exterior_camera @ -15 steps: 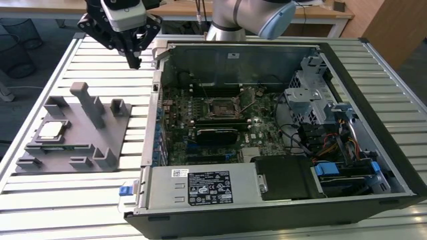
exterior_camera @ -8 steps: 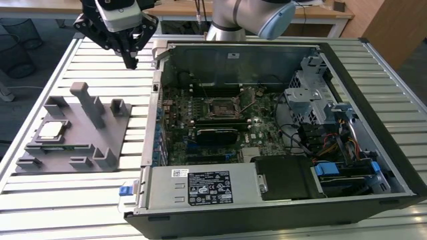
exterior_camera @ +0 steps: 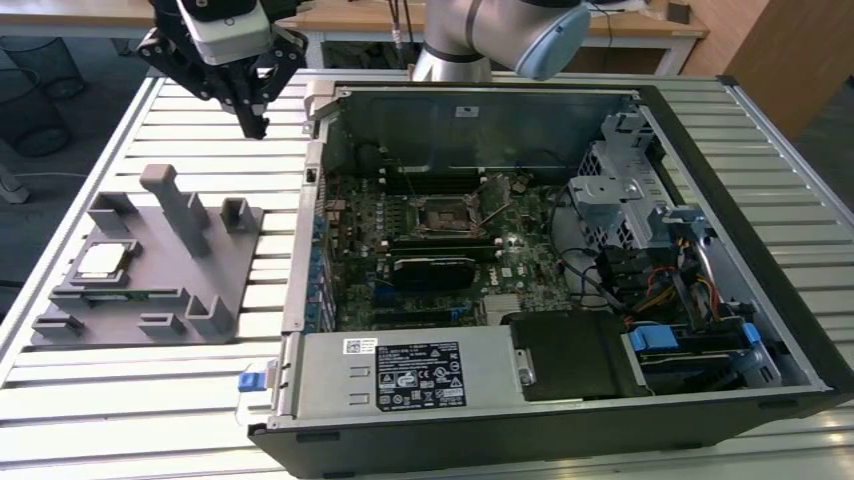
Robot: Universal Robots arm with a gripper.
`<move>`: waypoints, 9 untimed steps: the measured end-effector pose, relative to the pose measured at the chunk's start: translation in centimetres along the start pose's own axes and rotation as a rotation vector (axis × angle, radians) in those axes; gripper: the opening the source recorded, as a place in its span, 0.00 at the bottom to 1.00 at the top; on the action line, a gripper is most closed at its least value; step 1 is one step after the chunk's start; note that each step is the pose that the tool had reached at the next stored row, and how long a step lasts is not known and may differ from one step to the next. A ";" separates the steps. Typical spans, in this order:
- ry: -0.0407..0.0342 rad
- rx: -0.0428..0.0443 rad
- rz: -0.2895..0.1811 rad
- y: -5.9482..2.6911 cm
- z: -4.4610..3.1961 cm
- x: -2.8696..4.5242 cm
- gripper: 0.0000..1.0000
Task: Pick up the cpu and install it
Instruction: 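Reach for the cpu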
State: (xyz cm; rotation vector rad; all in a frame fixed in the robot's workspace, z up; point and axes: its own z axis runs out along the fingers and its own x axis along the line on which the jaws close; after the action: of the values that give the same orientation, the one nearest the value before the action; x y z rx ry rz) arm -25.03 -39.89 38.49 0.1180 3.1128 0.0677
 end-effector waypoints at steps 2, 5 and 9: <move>0.0000 0.0000 0.000 -0.01 0.01 0.18 0.11; 0.0000 0.0000 0.000 -0.04 0.02 0.45 0.11; 0.0000 0.0000 0.000 -0.07 0.04 0.85 0.11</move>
State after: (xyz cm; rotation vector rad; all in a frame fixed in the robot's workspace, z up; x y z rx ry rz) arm -25.89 -39.89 38.42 0.1180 3.1128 0.0677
